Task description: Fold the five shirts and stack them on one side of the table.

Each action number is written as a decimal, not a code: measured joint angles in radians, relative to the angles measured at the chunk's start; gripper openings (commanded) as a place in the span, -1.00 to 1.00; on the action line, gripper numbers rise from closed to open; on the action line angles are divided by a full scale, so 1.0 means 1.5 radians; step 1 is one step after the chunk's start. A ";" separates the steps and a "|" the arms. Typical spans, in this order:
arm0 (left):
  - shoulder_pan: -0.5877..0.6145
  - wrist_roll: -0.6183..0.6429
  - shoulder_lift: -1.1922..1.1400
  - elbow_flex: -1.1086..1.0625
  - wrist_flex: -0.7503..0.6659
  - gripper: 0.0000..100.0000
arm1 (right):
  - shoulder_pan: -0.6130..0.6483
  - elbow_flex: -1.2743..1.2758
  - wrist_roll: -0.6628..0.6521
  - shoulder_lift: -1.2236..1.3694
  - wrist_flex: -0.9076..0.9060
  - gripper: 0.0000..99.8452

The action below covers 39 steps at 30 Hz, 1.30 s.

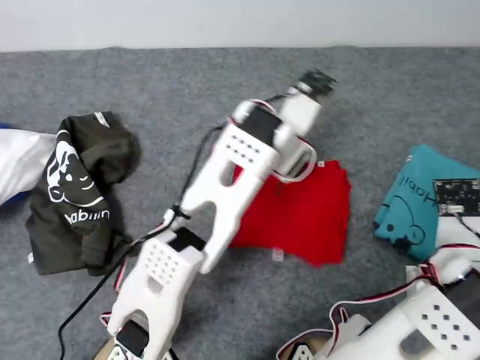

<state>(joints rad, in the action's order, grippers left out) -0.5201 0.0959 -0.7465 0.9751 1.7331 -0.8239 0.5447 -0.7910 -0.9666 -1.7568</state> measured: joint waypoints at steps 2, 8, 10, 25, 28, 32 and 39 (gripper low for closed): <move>0.013 -0.011 0.004 -0.023 0.000 -0.79 | 0.000 0.000 0.000 0.000 0.000 -0.98; 0.036 -0.013 0.009 -0.045 0.000 -0.87 | 0.000 0.000 0.000 0.000 0.000 -0.98; 0.061 0.003 0.029 -0.056 0.000 -0.99 | 0.006 0.000 0.016 0.000 0.000 -0.98; 0.462 -0.103 0.392 -0.416 0.000 -0.99 | 0.393 -0.173 0.286 0.241 0.000 -0.98; 0.541 -0.140 0.461 -0.483 0.000 -0.99 | 0.444 -0.208 0.339 0.299 0.003 -0.98; 0.642 -0.172 0.526 -0.536 0.000 -0.99 | 0.488 -0.225 0.396 0.384 0.048 -0.98; 0.760 -0.204 0.543 -0.570 0.001 -0.99 | 0.497 -0.225 0.411 0.537 0.204 -0.98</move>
<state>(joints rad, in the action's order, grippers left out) 0.6199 -0.2094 0.0683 0.1204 1.7346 -0.0783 0.2071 -0.1741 -0.1611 -1.4515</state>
